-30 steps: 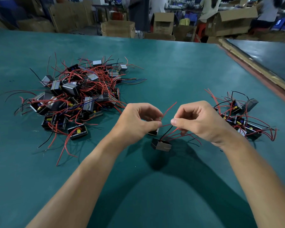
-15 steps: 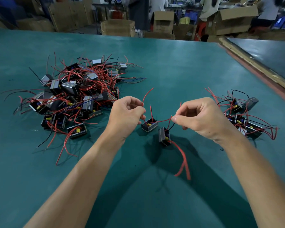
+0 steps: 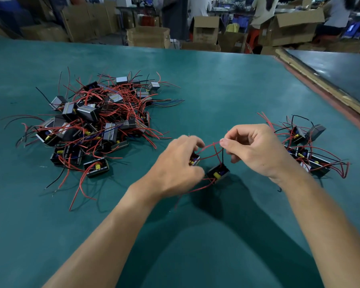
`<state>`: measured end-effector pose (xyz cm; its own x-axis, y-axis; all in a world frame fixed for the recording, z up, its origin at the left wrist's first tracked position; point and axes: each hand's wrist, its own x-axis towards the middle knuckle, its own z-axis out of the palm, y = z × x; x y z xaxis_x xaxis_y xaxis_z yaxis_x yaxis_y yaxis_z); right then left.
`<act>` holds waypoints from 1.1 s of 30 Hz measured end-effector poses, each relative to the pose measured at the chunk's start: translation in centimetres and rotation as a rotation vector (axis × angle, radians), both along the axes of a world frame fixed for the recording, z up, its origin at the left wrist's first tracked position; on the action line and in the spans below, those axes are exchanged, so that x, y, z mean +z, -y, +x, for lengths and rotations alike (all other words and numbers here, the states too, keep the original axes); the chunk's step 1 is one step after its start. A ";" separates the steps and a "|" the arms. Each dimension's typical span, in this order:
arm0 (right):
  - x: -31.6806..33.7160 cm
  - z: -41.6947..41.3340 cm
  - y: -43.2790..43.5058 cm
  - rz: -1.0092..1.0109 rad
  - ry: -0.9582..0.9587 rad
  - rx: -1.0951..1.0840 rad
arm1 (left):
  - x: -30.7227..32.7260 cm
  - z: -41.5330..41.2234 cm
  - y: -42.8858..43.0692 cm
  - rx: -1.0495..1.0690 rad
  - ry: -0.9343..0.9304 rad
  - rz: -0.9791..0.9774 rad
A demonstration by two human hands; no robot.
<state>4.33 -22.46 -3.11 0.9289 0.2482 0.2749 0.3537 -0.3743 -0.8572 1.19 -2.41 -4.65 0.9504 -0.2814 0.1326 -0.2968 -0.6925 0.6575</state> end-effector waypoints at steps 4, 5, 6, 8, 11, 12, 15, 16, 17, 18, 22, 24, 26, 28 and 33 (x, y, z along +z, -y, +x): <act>-0.2 0.1 0.0 -0.010 -0.003 -0.048 | -0.7 0.6 0.1 0.067 0.172 0.018; -0.2 0.2 0.0 0.005 -0.020 -0.062 | -0.7 0.8 -0.1 0.084 0.193 0.008; -0.2 0.2 0.0 0.018 -0.041 -0.074 | -0.7 0.9 -0.4 0.101 0.196 -0.006; -0.1 0.3 0.1 0.043 -0.094 -0.096 | -0.5 1.0 -0.8 0.131 0.184 -0.038; 0.2 0.5 0.5 0.054 -0.189 -0.114 | 0.2 1.1 -1.4 0.152 0.122 -0.129; 0.3 0.5 0.7 0.051 -0.211 -0.117 | 0.5 1.0 -1.6 0.135 0.075 -0.192; 0.3 0.6 0.9 0.031 -0.260 -0.107 | 1.3 0.9 -2.0 0.091 -0.077 -0.421; 0.2 0.6 0.9 0.017 -0.272 -0.090 | 1.5 1.1 -2.2 0.118 -0.121 -0.496; 0.1 0.5 0.8 -0.003 -0.283 -0.066 | 1.5 1.2 -2.4 0.154 -0.156 -0.561; -0.1 0.4 0.7 -0.029 -0.297 -0.035 | 1.6 1.4 -2.5 0.198 -0.187 -0.614; -0.4 -0.1 0.0 -0.151 -0.310 0.077 | 1.0 1.8 -2.1 0.398 -0.141 -0.620; -0.4 -0.3 -0.3 -0.160 -0.318 0.101 | 0.4 1.9 -1.5 0.416 -0.048 -0.506; -0.4 -0.4 -0.5 -0.160 -0.312 0.115 | -0.2 1.7 -1.0 0.310 0.012 -0.361; -0.5 -0.5 -0.7 -0.162 -0.294 0.126 | -0.4 1.2 -0.6 0.174 0.034 -0.202; -0.7 -0.5 -1.1 -0.092 -0.263 0.141 | -0.1 0.3 -0.4 -0.003 0.008 -0.046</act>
